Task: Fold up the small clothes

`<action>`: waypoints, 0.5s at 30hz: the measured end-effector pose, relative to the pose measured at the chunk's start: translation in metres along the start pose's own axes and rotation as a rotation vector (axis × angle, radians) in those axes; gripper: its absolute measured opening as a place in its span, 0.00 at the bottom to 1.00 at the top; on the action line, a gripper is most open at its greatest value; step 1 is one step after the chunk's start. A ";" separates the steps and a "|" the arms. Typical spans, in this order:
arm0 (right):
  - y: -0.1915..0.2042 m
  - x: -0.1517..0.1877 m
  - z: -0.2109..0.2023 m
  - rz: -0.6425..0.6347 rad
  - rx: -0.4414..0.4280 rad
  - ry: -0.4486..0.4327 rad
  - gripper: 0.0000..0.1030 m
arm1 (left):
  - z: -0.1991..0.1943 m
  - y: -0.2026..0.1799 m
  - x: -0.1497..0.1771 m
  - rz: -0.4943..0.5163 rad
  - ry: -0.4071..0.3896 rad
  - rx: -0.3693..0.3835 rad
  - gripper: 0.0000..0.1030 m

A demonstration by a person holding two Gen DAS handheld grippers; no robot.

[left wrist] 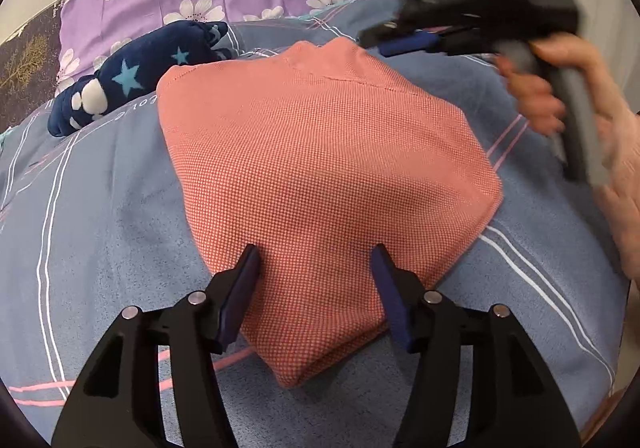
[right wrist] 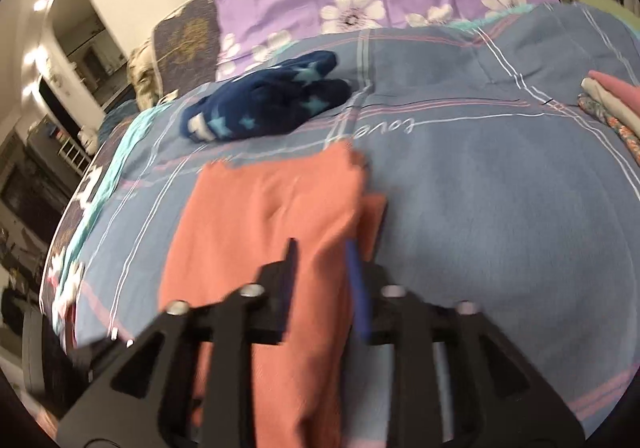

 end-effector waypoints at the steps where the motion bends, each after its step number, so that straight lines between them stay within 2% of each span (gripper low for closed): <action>1: -0.002 -0.009 0.009 0.005 0.006 0.010 0.34 | 0.000 0.000 0.001 -0.001 -0.003 0.003 0.58; 2: -0.002 -0.013 0.015 -0.003 0.012 0.020 0.33 | 0.000 0.000 0.001 0.000 -0.006 0.004 0.58; 3: 0.003 -0.017 0.025 -0.035 0.027 0.038 0.26 | 0.001 0.000 0.001 0.002 -0.009 0.003 0.59; 4: 0.006 -0.019 0.029 -0.060 0.056 0.046 0.04 | 0.001 -0.001 0.002 0.004 -0.011 0.001 0.59; 9: 0.002 -0.029 0.049 -0.105 0.189 -0.023 0.04 | 0.001 0.000 0.002 0.000 -0.019 0.017 0.60; 10: -0.002 -0.027 0.053 -0.093 0.175 -0.022 0.05 | 0.001 0.000 0.002 0.000 -0.020 0.019 0.60; 13: -0.007 -0.022 0.042 -0.059 0.182 -0.043 0.18 | 0.000 -0.001 0.004 0.003 -0.024 0.018 0.61; 15: -0.002 -0.018 0.022 -0.053 0.179 -0.074 0.18 | 0.000 -0.002 0.004 0.004 -0.023 0.017 0.61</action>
Point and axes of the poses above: each gripper's, at about its wrist camera, not at the fingertips, and z roughly the way its jaws point, y to its left, x to its underside, the point moved 5 cm from there along z, roughly the way its jaws point, and after that the axes turned 8 degrees about y, right-handed, at the moved point
